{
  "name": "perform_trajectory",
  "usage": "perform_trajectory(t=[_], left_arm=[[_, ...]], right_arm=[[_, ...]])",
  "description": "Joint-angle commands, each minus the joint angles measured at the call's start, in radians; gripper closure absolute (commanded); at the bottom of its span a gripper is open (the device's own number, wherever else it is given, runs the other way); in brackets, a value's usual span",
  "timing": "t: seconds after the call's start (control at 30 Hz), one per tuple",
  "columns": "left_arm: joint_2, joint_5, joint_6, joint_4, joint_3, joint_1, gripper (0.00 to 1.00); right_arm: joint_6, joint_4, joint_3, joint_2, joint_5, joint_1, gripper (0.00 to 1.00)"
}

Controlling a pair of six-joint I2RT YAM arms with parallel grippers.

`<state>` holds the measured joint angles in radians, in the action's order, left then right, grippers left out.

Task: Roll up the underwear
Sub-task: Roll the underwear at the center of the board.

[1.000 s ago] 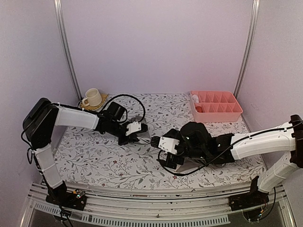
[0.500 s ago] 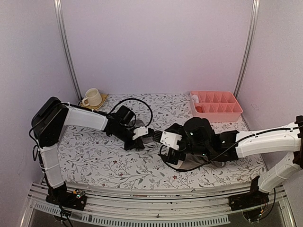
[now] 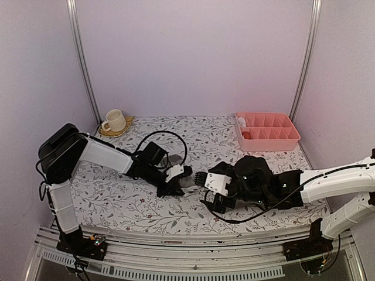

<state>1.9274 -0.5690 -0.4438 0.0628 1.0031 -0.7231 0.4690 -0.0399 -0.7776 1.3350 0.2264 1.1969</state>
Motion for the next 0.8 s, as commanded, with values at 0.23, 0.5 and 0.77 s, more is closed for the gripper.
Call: perform_trajectory(t=[0.23, 0.5, 0.77], left_arm=[[0.079, -0.334, 0.216, -0.011, -0.035, 0.205, 1.00], [0.159, -0.423, 0.341, 0.012, -0.001, 0.292, 1.00], [0.223, -0.428, 0.388, 0.035, 0.037, 0.314, 1.00]], right_arm=[[0.209, -0.098, -0.098, 0.326, 0.010, 0.017, 0.12], [0.417, -0.233, -0.162, 0.518, 0.017, 0.015, 0.25], [0.526, -0.277, -0.268, 0.666, 0.000, -0.027, 0.48]])
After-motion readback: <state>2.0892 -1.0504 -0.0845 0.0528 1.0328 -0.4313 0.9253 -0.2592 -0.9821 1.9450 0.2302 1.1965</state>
